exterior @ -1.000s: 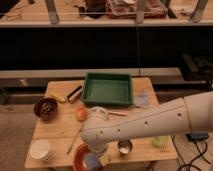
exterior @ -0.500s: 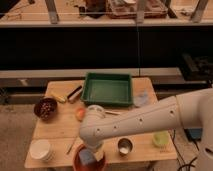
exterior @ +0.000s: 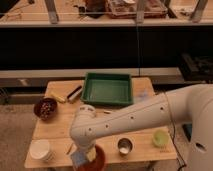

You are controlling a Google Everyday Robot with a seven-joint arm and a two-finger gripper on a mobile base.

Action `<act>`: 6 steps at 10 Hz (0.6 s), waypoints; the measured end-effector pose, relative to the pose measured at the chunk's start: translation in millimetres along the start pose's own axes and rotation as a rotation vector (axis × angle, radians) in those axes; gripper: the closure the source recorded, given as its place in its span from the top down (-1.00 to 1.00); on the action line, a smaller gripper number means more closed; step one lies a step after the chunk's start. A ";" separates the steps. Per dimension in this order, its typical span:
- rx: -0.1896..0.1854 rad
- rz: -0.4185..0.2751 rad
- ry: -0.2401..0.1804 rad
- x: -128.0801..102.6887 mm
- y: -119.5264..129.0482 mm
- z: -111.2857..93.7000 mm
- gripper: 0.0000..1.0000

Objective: Wipe red bowl with sponge

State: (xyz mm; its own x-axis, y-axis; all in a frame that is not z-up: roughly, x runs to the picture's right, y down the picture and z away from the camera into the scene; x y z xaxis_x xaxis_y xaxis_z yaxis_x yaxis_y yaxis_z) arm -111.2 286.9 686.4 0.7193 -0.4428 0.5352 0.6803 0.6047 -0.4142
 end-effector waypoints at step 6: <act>-0.027 -0.022 -0.041 -10.6 26.0 -12.5 -0.65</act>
State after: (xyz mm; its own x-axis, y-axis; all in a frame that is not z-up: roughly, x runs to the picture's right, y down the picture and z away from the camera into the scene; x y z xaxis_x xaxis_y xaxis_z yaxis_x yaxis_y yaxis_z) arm -99.4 299.1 660.7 0.6980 -0.4278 0.5743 0.7001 0.5764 -0.4214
